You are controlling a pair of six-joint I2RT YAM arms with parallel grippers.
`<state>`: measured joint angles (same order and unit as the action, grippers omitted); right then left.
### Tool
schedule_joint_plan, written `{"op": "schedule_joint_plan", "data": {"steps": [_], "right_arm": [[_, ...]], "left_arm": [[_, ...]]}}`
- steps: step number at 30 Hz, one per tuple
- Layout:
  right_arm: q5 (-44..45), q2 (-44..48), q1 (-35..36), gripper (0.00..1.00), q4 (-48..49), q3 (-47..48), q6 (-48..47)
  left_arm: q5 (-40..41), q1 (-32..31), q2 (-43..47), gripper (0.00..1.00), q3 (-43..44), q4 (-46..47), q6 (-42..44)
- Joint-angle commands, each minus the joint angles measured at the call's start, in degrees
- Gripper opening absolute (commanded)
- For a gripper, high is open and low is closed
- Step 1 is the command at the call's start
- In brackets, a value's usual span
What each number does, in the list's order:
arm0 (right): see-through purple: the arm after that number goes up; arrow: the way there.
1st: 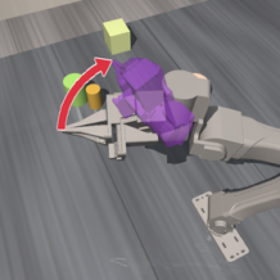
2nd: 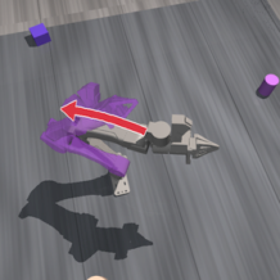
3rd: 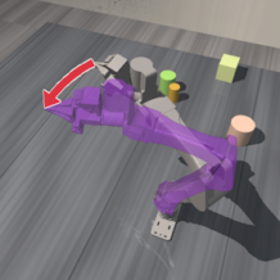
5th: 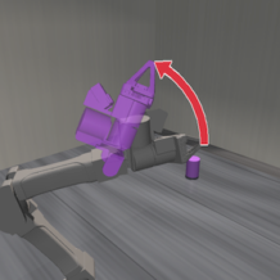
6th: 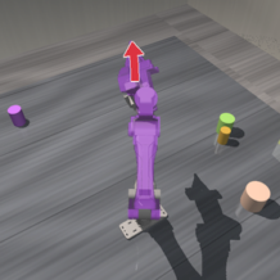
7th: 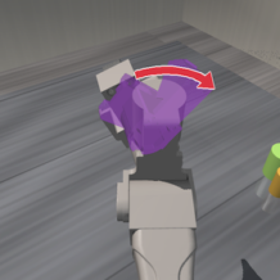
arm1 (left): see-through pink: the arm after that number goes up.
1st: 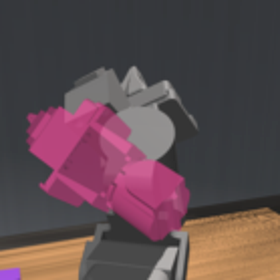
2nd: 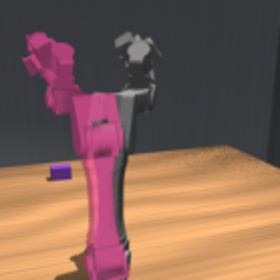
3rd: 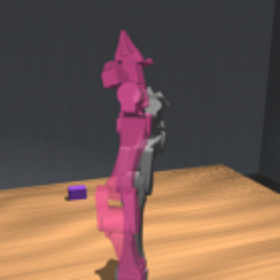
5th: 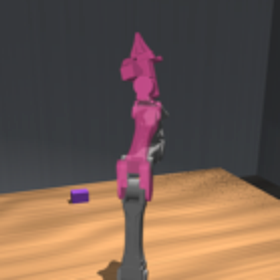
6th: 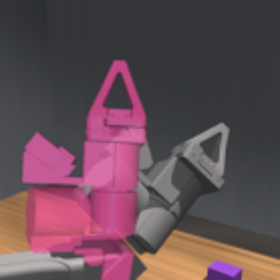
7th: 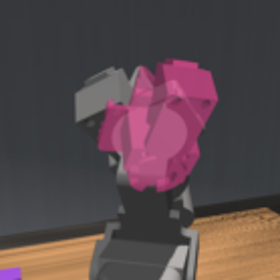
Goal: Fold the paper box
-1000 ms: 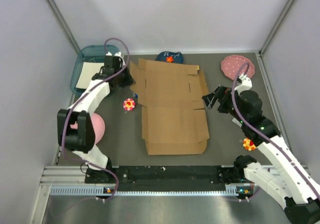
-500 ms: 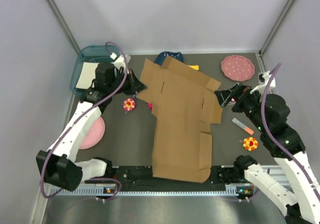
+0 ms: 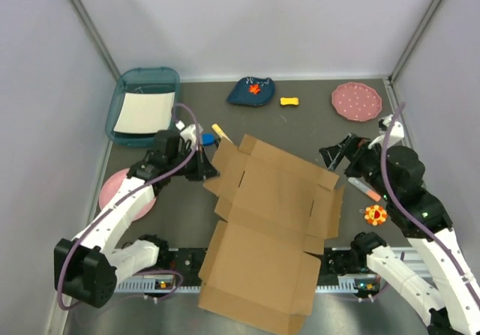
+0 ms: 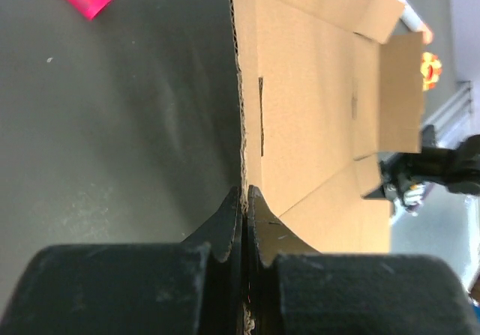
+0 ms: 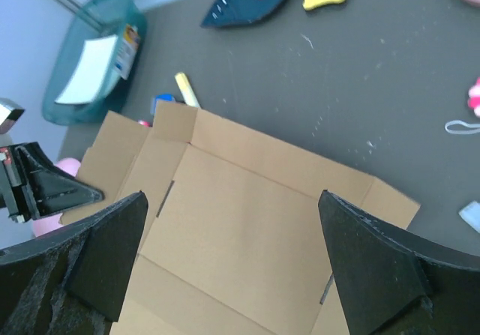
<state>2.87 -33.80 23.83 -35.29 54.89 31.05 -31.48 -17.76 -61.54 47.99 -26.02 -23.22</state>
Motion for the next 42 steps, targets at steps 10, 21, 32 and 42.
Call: {"op": "schedule_joint_plan", "data": {"steps": [10, 21, 32, 42], "right_arm": [[-1.4, -4.3, 0.1, 0.97, 6.0, -5.5, -3.2], [-8.8, -14.1, 3.7, 0.84, 18.9, -3.4, -8.8], [-8.6, -23.8, 4.4, 0.87, 17.5, 5.2, -25.7], [-14.1, -32.2, 4.6, 0.86, 32.9, 1.0, -39.2]], "left_arm": [[22.4, -9.9, 13.1, 0.00, -29.4, 50.4, -6.1], [31.0, -14.5, 6.3, 0.00, -36.5, 71.1, 4.0], [34.6, -19.3, -2.3, 0.00, -31.2, 64.1, 14.5], [39.2, -24.5, -4.0, 0.00, -33.1, 65.5, 16.1]]}}
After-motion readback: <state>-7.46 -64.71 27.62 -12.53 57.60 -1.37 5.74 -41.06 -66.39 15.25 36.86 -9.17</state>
